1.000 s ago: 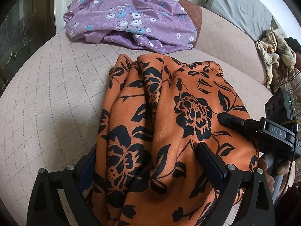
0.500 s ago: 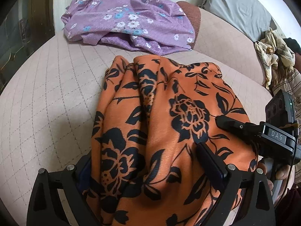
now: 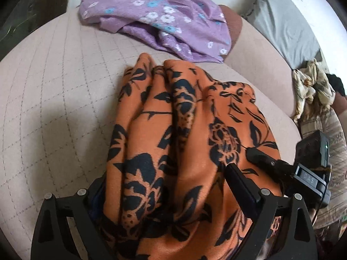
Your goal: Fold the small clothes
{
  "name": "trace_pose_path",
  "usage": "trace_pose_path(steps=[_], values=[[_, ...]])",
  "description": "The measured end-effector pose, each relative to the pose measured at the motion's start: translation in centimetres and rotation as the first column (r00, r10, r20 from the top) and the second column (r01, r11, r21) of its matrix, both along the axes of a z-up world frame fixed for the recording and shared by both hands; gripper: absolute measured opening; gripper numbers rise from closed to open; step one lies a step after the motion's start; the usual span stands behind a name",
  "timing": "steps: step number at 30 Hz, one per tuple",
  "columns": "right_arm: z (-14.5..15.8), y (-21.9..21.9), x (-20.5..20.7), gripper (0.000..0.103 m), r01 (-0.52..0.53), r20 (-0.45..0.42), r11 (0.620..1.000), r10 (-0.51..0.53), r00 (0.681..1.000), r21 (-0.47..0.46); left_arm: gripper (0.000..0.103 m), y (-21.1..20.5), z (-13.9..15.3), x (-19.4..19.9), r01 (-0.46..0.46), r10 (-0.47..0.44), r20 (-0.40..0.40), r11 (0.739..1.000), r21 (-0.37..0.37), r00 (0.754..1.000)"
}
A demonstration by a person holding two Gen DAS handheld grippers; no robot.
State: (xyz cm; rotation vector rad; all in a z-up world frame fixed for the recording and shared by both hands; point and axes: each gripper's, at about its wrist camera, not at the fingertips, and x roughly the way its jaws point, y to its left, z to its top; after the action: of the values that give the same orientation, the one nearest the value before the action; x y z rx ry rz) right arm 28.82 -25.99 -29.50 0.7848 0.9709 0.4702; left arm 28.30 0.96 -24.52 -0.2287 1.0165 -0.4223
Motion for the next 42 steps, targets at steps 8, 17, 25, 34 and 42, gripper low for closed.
trace_pose_path(steps=[8,17,25,34,42], values=[[1.1,0.4,-0.4,0.045,0.01,0.027,0.999,-0.009,1.0,-0.03,0.043,0.7,1.0,-0.6,-0.01,0.01,0.063,1.0,-0.004,0.998],[4.7,0.5,-2.5,0.042,0.024,0.103,0.99,-0.01,0.995,-0.138,0.037,-1.0,3.0,-2.8,0.06,-0.059,0.131,0.998,-0.005,0.99],[7.8,-3.9,-7.6,0.042,0.076,0.133,0.981,-0.053,0.99,-0.177,0.037,-5.4,4.3,-7.4,0.151,-0.152,0.181,0.988,0.016,0.972],[9.1,-7.1,-14.9,0.042,0.1,0.132,0.984,-0.081,0.988,-0.145,0.037,-7.4,5.9,-14.4,0.143,-0.154,0.245,0.988,0.062,0.957],[9.1,-6.9,-18.8,0.042,0.066,0.149,0.988,-0.045,0.988,-0.142,0.037,-7.0,5.8,-18.0,0.08,-0.102,0.247,0.992,0.099,0.964]])
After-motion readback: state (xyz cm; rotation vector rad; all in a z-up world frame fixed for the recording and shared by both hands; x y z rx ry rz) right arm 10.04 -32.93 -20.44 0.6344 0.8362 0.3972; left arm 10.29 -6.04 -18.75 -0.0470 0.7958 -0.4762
